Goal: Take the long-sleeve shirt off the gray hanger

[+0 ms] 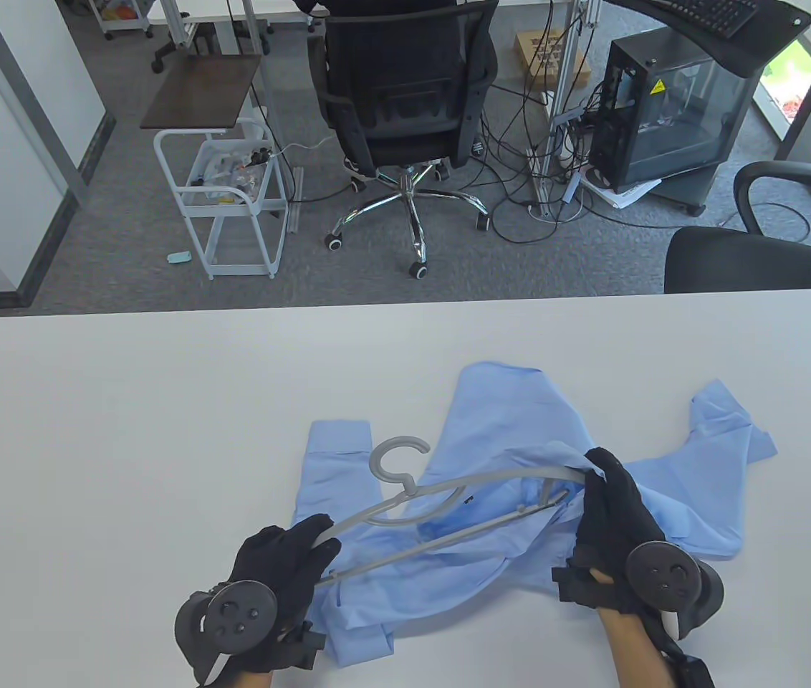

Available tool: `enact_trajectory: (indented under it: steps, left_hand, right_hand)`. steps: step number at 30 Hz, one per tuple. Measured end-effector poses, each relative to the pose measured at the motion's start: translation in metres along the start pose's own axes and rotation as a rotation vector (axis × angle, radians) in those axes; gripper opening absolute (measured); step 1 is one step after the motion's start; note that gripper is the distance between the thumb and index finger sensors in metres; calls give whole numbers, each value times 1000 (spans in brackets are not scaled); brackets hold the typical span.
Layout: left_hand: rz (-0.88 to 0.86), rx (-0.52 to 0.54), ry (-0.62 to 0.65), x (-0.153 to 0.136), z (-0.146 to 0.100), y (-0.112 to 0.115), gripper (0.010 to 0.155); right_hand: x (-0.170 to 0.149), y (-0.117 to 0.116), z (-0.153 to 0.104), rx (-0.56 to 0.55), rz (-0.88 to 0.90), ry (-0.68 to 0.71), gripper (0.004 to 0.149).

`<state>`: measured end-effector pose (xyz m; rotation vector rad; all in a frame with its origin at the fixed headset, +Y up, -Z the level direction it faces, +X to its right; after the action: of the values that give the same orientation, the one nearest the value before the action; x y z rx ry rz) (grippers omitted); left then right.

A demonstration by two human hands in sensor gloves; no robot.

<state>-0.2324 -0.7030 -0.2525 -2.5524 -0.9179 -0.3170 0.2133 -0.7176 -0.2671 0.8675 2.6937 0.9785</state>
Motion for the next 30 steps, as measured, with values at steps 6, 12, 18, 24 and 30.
enact_trajectory:
  steps: [6,12,18,24,30]
  left_hand:
    - [4,41,-4,-1,-2,-6,52]
    - [-34,40,-18,-5,-2,-9,51]
    - [-55,59,-18,-5,-2,-10,52]
    - [-52,59,-15,-4,-2,-8,52]
    - [-67,62,-31,-5,-2,-8,52]
  right_hand:
    - [-5,1,1,14,14,-35,47]
    - [-6,1,1,25,9,-35,47]
    - [-3,-3,-1,58,-8,-12,46]
    - [6,-12,-3,118,-90,81,44]
    - [23,-34,-7,328,-229,232,42]
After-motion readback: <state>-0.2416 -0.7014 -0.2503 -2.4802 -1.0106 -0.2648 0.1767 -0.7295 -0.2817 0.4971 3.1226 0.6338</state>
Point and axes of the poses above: the tracker on the back of each hand, its own x axis roughly to the thumb side, its own z axis roughly from the wrist to the fingertips, y = z × x, the point moved 2 cm from there along z, roughly from the wrist to the fingertips, and after that the axes turned 8 degrees about -z, right-handed, at the moved point
